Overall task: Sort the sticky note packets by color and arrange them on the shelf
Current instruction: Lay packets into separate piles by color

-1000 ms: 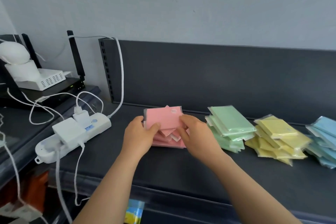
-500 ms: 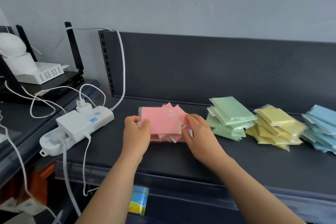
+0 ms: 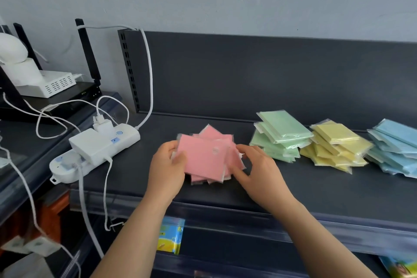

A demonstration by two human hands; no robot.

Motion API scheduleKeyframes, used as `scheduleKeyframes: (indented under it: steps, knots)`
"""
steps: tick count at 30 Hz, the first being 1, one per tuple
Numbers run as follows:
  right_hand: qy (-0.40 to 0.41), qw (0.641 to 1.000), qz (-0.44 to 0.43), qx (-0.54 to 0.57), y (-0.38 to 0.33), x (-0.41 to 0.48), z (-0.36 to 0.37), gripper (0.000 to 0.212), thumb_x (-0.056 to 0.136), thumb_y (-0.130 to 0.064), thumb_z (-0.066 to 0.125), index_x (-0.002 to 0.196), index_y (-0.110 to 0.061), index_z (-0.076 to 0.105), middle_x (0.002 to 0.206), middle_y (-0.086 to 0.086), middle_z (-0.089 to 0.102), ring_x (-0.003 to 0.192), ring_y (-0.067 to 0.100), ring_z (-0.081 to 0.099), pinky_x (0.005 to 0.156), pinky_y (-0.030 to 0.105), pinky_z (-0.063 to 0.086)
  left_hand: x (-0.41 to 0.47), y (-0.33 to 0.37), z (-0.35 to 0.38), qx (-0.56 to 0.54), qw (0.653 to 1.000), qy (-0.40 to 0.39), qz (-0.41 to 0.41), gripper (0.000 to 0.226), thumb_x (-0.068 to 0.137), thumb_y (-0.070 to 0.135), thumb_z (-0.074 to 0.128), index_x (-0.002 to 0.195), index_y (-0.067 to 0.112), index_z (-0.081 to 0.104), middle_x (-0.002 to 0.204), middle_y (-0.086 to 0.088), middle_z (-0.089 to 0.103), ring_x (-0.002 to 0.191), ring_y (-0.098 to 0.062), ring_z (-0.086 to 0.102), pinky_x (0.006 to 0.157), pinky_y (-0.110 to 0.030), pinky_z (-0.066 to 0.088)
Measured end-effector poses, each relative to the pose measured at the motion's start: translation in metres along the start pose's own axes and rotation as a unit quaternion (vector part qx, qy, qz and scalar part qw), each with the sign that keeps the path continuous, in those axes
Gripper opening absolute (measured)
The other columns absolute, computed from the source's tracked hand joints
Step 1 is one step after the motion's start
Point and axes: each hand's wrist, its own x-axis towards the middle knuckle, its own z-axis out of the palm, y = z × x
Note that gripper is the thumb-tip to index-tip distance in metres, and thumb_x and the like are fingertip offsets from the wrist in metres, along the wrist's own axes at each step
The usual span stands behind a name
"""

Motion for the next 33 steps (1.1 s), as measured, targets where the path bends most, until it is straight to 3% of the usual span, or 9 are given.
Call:
scheduleKeyframes:
  steps: [5, 9, 13, 15, 17, 20, 24, 30, 33]
  knots:
    - [-0.004, 0.998, 0.043, 0.056, 0.000, -0.008, 0.002, 0.036, 0.098, -0.029, 0.047, 0.133, -0.021, 0.052, 0.118, -0.010, 0.053, 0.110, 0.012, 0.052, 0.090, 0.023, 0.042, -0.003, -0.001, 0.001, 0.041, 0.998, -0.040, 0.009, 0.020, 0.095, 0.013, 0.052, 0.114, 0.020, 0.051, 0.111, 0.006, 0.064, 0.096, -0.005, 0.060, 0.065, -0.014, 0.041]
    - [-0.009, 0.996, 0.062, 0.064, 0.001, -0.011, -0.001, 0.042, 0.088, -0.038, 0.061, 0.126, -0.023, 0.053, 0.115, -0.011, 0.052, 0.105, 0.008, 0.050, 0.086, 0.022, 0.041, -0.013, 0.002, 0.007, 0.068, 0.993, -0.090, 0.034, 0.016, 0.096, 0.018, 0.052, 0.111, 0.023, 0.047, 0.108, 0.010, 0.063, 0.092, -0.003, 0.060, 0.060, -0.010, 0.041]
    - [0.007, 0.987, 0.116, 0.111, 0.006, -0.011, -0.004, 0.023, 0.085, -0.033, 0.068, 0.103, -0.021, 0.058, 0.102, -0.008, 0.057, 0.090, 0.008, 0.055, 0.077, 0.021, 0.045, -0.016, 0.003, 0.006, 0.064, 0.988, -0.132, 0.051, 0.013, 0.096, 0.020, 0.053, 0.106, 0.027, 0.048, 0.104, 0.015, 0.063, 0.093, -0.001, 0.061, 0.061, -0.009, 0.042]
    - [0.024, 0.985, 0.122, 0.121, 0.008, -0.011, -0.006, 0.018, 0.090, -0.036, 0.061, 0.103, -0.023, 0.059, 0.099, -0.007, 0.060, 0.088, 0.011, 0.058, 0.077, 0.024, 0.048, -0.015, 0.001, 0.003, 0.056, 0.992, -0.107, 0.047, 0.012, 0.096, 0.018, 0.052, 0.106, 0.024, 0.048, 0.104, 0.010, 0.062, 0.093, -0.004, 0.060, 0.064, -0.014, 0.042]
    - [0.024, 0.987, 0.114, 0.113, 0.008, -0.012, -0.007, 0.027, 0.093, -0.034, 0.056, 0.119, -0.024, 0.056, 0.110, -0.009, 0.059, 0.097, 0.010, 0.057, 0.084, 0.023, 0.046, -0.014, 0.002, 0.002, 0.028, 0.998, -0.043, 0.038, 0.011, 0.097, 0.017, 0.050, 0.106, 0.021, 0.046, 0.101, 0.006, 0.059, 0.092, -0.007, 0.058, 0.064, -0.019, 0.042]
    - [0.014, 0.994, 0.059, 0.094, 0.004, -0.007, -0.011, 0.041, 0.094, -0.028, 0.056, 0.134, -0.023, 0.049, 0.126, -0.014, 0.049, 0.117, 0.007, 0.048, 0.091, 0.011, 0.034, -0.012, 0.006, 0.000, -0.029, 0.997, 0.065, 0.018, 0.013, 0.097, 0.015, 0.047, 0.108, 0.017, 0.041, 0.096, 0.006, 0.056, 0.081, -0.001, 0.053, 0.060, -0.018, 0.040]
    - [-0.082, 0.996, 0.014, 0.034, -0.002, 0.007, -0.013, 0.058, 0.092, -0.032, 0.060, 0.145, -0.025, 0.036, 0.150, -0.011, 0.032, 0.140, 0.009, 0.026, 0.106, 0.015, 0.020, -0.004, 0.009, 0.003, -0.059, 0.990, 0.127, -0.001, 0.014, 0.098, 0.013, 0.042, 0.111, 0.012, 0.038, 0.101, -0.001, 0.054, 0.080, -0.009, 0.053, 0.059, -0.024, 0.040]
    - [-0.118, 0.993, 0.032, -0.001, 0.002, 0.014, -0.022, 0.056, 0.081, -0.039, 0.070, 0.130, -0.023, 0.050, 0.127, -0.011, 0.044, 0.108, 0.006, 0.046, 0.088, 0.016, 0.033, 0.005, 0.014, 0.011, -0.067, 0.987, 0.143, -0.005, 0.013, 0.099, 0.011, 0.039, 0.111, 0.013, 0.037, 0.110, -0.007, 0.056, 0.091, -0.021, 0.056, 0.065, -0.028, 0.042]
    - [-0.077, 0.997, 0.017, 0.020, -0.003, 0.027, -0.023, 0.042, 0.085, -0.032, 0.066, 0.124, -0.024, 0.053, 0.118, -0.008, 0.049, 0.091, 0.000, 0.047, 0.077, 0.010, 0.034, 0.007, 0.016, 0.016, -0.081, 0.987, 0.140, -0.015, 0.013, 0.099, 0.012, 0.038, 0.111, 0.015, 0.036, 0.112, -0.008, 0.056, 0.094, -0.023, 0.059, 0.069, -0.030, 0.044]
